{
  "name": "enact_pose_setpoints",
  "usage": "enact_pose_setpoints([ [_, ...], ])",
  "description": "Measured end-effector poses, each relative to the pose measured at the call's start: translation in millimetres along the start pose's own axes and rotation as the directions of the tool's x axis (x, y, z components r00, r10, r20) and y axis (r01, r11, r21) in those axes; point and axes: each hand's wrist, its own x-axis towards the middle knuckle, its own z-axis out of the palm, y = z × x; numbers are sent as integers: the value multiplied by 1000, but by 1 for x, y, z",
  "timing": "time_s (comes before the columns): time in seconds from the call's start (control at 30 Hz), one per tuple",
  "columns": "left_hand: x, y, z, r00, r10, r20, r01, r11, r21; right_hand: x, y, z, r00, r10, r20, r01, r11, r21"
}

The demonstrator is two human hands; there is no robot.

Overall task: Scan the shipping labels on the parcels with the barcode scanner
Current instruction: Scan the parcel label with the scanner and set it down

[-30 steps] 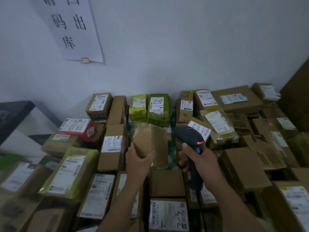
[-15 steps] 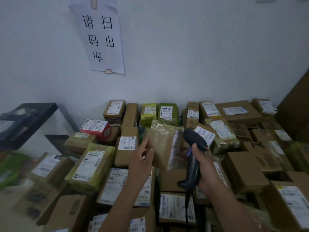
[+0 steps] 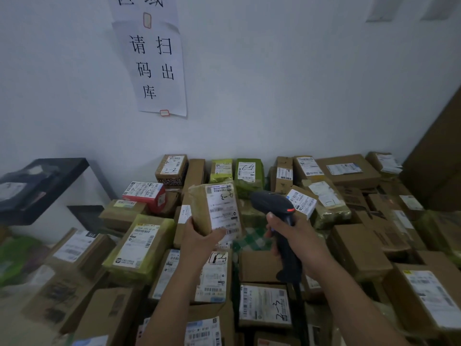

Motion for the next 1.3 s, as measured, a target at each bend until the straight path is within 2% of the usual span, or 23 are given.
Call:
enact_pose_setpoints([
  [0.2, 0, -8, -15, 998, 25, -55, -31, 993, -111, -6, -5, -13, 986, 124, 109, -113, 988, -103],
  [0.57, 12, -16, -25, 998, -28, -48, 5, 907, -421, -14, -5, -5, 975, 139, 176, -83, 952, -294],
  [0.77, 19, -23, -29, 998, 30, -57, -49, 936, -348, -15, -8, -3, 968, 160, 191, -81, 927, -366],
  [1.13, 31, -31, -23, 998, 28, -51, -40, 967, -252, -2, -6, -7, 957, 199, 210, -107, 917, -383],
  [1.3, 40, -29, -9, 999, 19, -49, -24, 992, -122, 10, 0, -17, 971, 188, 150, -132, 938, -321],
])
